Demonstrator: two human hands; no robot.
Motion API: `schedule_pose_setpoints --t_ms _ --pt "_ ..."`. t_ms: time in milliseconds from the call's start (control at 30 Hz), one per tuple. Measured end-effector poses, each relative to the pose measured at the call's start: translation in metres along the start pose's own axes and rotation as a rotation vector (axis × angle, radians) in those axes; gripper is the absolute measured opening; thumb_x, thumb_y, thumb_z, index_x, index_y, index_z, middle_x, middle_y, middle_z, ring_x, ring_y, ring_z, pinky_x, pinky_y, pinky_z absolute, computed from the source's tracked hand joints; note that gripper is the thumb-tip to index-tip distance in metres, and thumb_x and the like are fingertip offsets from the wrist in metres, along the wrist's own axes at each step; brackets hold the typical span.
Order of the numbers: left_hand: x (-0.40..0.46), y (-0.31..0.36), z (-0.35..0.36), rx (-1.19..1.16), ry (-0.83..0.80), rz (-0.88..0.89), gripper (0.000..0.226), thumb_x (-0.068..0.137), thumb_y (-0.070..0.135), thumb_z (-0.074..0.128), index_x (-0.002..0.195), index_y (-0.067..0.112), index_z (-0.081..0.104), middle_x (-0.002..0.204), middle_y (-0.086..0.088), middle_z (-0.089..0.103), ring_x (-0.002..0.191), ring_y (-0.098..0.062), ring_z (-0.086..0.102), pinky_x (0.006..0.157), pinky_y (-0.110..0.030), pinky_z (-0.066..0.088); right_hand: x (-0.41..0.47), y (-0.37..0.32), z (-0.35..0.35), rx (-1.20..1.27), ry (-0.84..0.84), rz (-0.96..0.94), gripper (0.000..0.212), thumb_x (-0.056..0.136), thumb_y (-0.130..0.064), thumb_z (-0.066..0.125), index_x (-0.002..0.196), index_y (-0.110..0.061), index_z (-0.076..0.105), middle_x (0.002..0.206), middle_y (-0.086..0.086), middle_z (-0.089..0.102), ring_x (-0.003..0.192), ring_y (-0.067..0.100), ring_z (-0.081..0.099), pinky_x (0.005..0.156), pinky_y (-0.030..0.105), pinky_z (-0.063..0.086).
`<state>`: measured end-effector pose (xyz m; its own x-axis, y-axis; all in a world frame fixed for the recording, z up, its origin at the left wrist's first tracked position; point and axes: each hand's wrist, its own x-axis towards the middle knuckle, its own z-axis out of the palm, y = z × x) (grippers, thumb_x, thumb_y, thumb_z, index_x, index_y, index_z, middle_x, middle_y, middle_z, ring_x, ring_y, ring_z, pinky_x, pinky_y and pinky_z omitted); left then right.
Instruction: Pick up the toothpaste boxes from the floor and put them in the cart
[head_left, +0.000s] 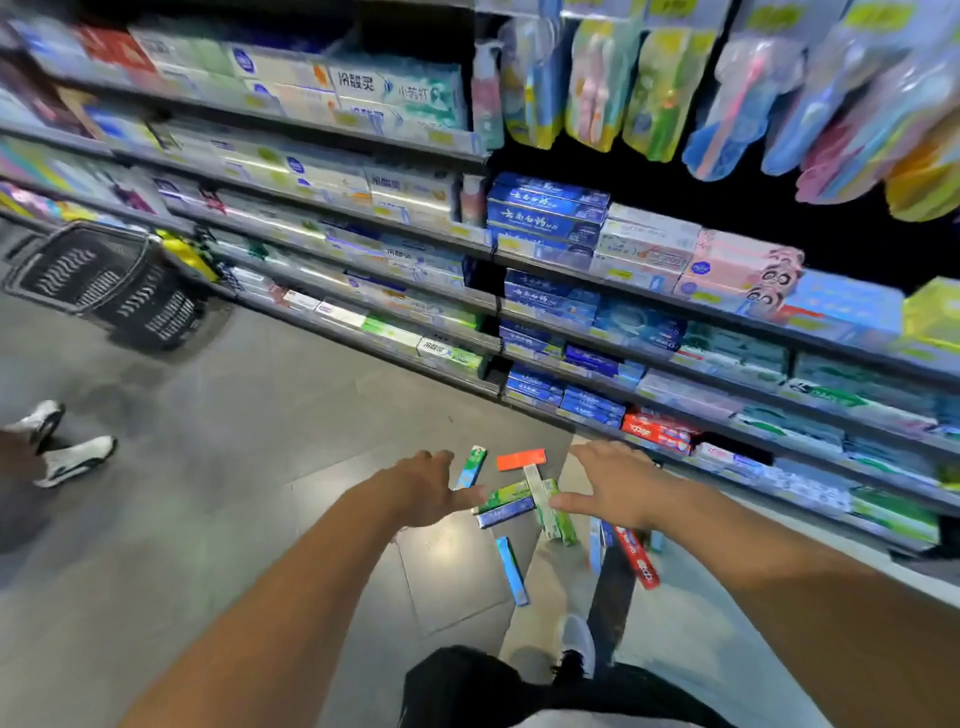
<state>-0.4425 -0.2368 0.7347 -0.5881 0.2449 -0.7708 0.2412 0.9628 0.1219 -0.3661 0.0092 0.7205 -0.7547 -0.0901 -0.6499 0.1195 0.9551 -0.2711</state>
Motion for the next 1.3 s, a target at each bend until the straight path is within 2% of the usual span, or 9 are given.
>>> schedule_pose_setpoints --t_ms 167,367,533,633,700,767,833,967,1300 --pt "0.035 0.021 -0.038 0.124 -0.032 0.105 0.096 0.086 0.077 0.040 0.157 0.017 0.016 0.157 -0.014 0.028 0.141 -0.033 0.035 0.114 -0.045 0.032 0.013 0.013 -0.011 0.085 0.038 0.075 0.085 0.085 -0.075 0.045 0.149 -0.020 0.034 0.155 0.009 0.032 0.141 0.030 0.030 0.115 0.043 0.028" --pt "0.097 0.040 -0.082 0.311 -0.088 0.274 0.097 0.085 0.077 0.040 0.156 0.015 0.017 0.156 -0.015 0.028 0.140 -0.034 0.036 0.113 -0.046 0.034 0.040 0.021 -0.011 0.228 0.102 0.259 0.100 0.082 -0.081 0.041 0.155 -0.015 0.023 0.161 0.009 0.022 0.147 0.028 0.022 0.120 0.043 0.019" --pt "0.144 0.049 -0.093 0.512 -0.187 0.423 0.092 0.087 0.076 0.039 0.153 0.015 0.024 0.155 -0.014 0.030 0.139 -0.031 0.037 0.112 -0.044 0.035 0.063 0.003 0.019 0.386 0.230 0.424 0.085 0.083 -0.071 0.055 0.146 -0.016 0.040 0.144 0.009 0.048 0.132 0.026 0.046 0.108 0.034 0.036" --pt "0.180 0.050 -0.080 0.604 -0.235 0.496 0.085 0.090 0.073 0.040 0.152 0.016 0.026 0.153 -0.014 0.033 0.137 -0.031 0.039 0.111 -0.043 0.036 0.082 -0.001 0.054 0.492 0.294 0.537 0.090 0.071 -0.082 0.049 0.138 -0.022 0.047 0.134 0.005 0.054 0.125 0.027 0.051 0.102 0.035 0.043" --pt "0.211 0.047 -0.062 0.641 -0.257 0.499 0.089 0.089 0.074 0.040 0.155 0.016 0.020 0.154 -0.014 0.031 0.138 -0.032 0.037 0.112 -0.044 0.035 0.099 0.000 0.087 0.551 0.279 0.619 0.099 0.064 -0.086 0.044 0.140 -0.022 0.046 0.137 0.005 0.052 0.127 0.025 0.050 0.104 0.034 0.042" --pt "0.244 0.041 -0.037 0.647 -0.271 0.479 0.092 0.089 0.074 0.041 0.156 0.015 0.018 0.154 -0.014 0.031 0.139 -0.032 0.037 0.112 -0.045 0.035 0.117 0.003 0.124 0.614 0.260 0.681 0.088 0.070 -0.076 0.060 0.139 -0.022 0.048 0.134 0.003 0.054 0.124 0.024 0.051 0.102 0.034 0.042" --pt "0.280 0.031 -0.004 0.636 -0.271 0.462 0.092 0.088 0.074 0.042 0.153 0.012 0.025 0.153 -0.014 0.034 0.139 -0.032 0.036 0.112 -0.045 0.035 0.138 0.008 0.162 0.649 0.242 0.716 0.083 0.072 -0.071 0.065 0.137 -0.022 0.049 0.131 0.002 0.056 0.122 0.023 0.053 0.099 0.034 0.044" --pt "0.355 0.009 0.077 0.644 -0.215 0.493 0.081 0.087 0.073 0.044 0.142 0.014 0.039 0.145 -0.011 0.044 0.134 -0.031 0.041 0.106 -0.046 0.040 0.197 0.019 0.244 0.698 0.197 0.738 0.086 0.078 -0.062 0.069 0.145 -0.018 0.038 0.142 0.004 0.045 0.131 0.024 0.043 0.105 0.034 0.036" --pt "0.554 -0.030 0.249 0.823 -0.228 0.570 0.081 0.090 0.070 0.042 0.145 0.012 0.036 0.137 -0.015 0.048 0.127 -0.033 0.046 0.101 -0.043 0.043 0.385 0.051 0.465 0.883 0.178 0.816 0.083 0.072 -0.057 0.078 0.137 -0.018 0.044 0.135 0.005 0.050 0.125 0.026 0.048 0.103 0.037 0.041"
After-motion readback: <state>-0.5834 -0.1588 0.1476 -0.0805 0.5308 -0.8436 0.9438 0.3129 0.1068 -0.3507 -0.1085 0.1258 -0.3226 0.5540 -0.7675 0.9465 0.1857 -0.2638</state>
